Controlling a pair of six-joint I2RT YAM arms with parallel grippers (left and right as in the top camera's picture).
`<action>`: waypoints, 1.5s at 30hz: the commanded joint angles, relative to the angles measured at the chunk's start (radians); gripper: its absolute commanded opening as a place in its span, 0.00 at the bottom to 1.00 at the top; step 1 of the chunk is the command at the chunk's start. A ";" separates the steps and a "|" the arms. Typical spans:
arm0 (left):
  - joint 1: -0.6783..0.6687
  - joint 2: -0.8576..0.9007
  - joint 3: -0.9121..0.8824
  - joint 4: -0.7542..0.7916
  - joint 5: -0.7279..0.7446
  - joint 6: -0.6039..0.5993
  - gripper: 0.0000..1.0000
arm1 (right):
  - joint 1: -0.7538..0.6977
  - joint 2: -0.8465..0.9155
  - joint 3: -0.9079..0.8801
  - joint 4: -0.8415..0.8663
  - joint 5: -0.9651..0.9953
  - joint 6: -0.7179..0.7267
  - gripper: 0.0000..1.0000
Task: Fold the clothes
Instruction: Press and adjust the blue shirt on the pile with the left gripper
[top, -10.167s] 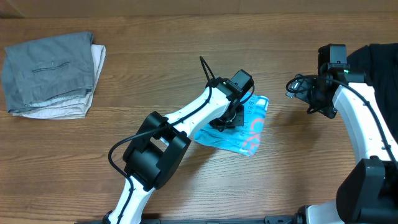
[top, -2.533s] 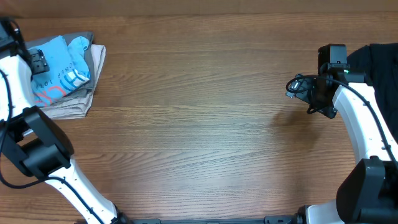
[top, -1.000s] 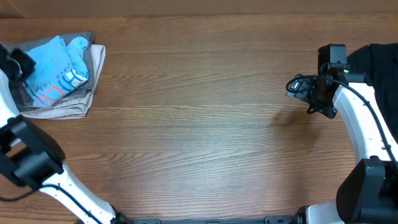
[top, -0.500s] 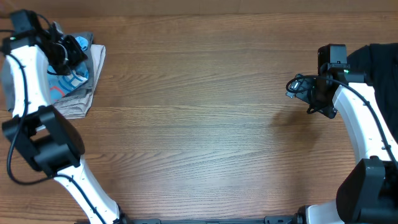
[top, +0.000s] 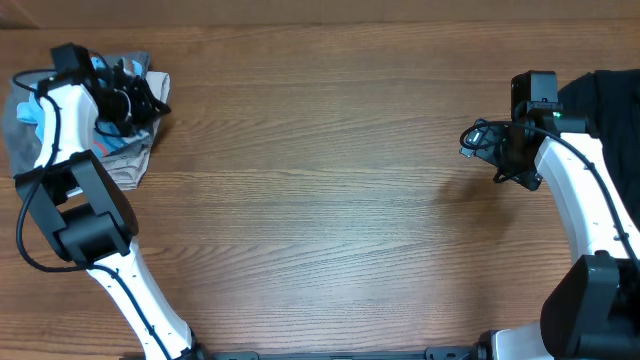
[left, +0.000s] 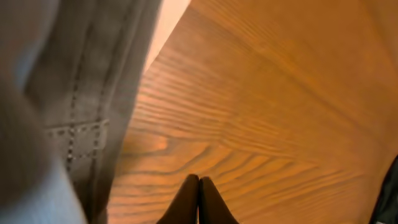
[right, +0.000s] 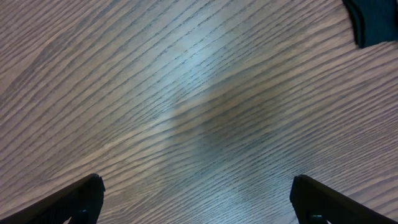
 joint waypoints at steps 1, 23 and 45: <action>-0.003 0.001 -0.117 0.073 -0.023 0.045 0.04 | 0.002 -0.010 0.006 0.005 0.013 -0.002 1.00; 0.140 -0.153 0.171 -0.025 0.066 -0.053 0.04 | 0.002 -0.010 0.006 0.005 0.013 -0.002 1.00; 0.324 -0.146 0.013 0.197 -0.275 -0.128 0.05 | 0.002 -0.010 0.006 0.005 0.013 -0.002 1.00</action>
